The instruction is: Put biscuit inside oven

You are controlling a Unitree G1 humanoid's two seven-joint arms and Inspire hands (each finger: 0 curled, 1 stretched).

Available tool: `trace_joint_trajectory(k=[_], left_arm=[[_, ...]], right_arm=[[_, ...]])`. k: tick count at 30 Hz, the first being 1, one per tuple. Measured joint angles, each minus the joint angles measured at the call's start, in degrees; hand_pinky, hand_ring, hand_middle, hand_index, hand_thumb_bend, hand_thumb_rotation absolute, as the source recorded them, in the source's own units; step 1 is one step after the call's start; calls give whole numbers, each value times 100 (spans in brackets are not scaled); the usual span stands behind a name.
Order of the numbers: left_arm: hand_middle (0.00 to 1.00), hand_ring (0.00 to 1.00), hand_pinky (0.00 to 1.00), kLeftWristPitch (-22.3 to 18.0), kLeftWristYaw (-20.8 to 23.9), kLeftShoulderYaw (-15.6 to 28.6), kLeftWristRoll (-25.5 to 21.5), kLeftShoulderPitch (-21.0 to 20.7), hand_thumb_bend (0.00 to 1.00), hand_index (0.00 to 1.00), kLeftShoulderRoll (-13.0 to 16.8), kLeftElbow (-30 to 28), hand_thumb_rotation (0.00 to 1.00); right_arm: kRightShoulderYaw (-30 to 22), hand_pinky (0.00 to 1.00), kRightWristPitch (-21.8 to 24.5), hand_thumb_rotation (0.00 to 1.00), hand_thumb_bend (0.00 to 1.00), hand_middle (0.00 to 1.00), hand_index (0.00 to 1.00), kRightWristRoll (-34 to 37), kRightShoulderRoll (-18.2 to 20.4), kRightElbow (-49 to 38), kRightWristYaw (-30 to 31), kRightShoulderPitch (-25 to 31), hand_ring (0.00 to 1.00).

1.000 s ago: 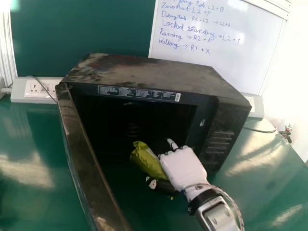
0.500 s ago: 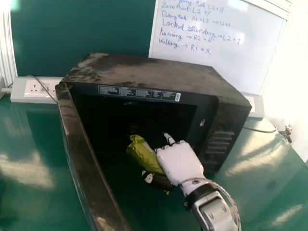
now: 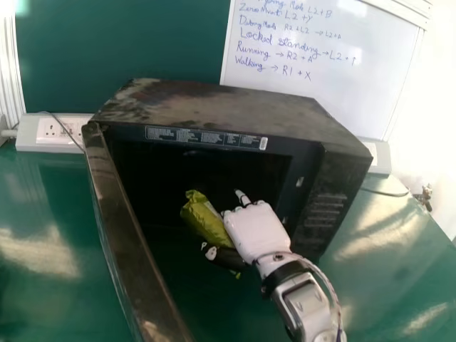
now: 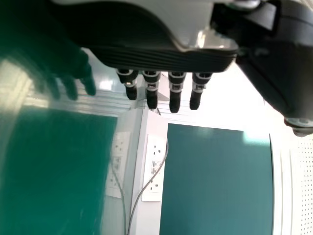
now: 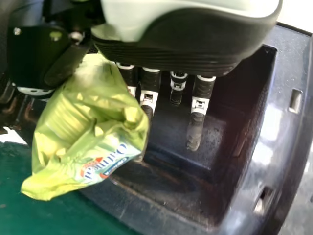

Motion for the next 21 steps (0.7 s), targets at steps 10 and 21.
trace_joint_trajectory(k=[10, 21], left_arm=[[68, 58, 44, -7, -18, 1, 0, -7, 73, 69, 3, 9, 9], [67, 56, 43, -52, -28, 0, -4, -39, 73, 68, 5, 13, 8]], right_arm=[[112, 42, 1, 0, 52, 43, 54, 66, 47, 444, -233, -357, 45], [236, 50, 206, 0, 53, 46, 52, 170, 228, 856, -257, -722, 52]])
